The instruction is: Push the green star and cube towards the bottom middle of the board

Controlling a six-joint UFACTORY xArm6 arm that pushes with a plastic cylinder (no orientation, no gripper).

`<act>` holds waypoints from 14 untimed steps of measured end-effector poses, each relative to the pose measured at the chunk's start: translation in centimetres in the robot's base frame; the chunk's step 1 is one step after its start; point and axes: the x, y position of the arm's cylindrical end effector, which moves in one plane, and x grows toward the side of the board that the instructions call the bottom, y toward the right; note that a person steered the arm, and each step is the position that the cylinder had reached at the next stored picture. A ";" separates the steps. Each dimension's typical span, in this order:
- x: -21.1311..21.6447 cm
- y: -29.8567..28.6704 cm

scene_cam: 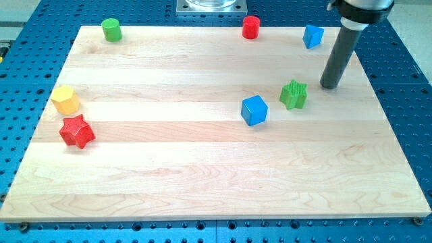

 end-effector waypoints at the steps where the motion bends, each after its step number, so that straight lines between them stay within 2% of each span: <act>1: 3.7 -3.1; 2: 4.2 -8.6; 3: 0.3 -8.9; 4: 3.5 -15.8; 5: 9.4 -14.4; 6: 13.4 -13.6; 7: 9.6 -9.4; 8: 8.4 -7.3; 9: 11.6 -5.4; 11: 17.3 -7.8; 14: 18.2 -6.7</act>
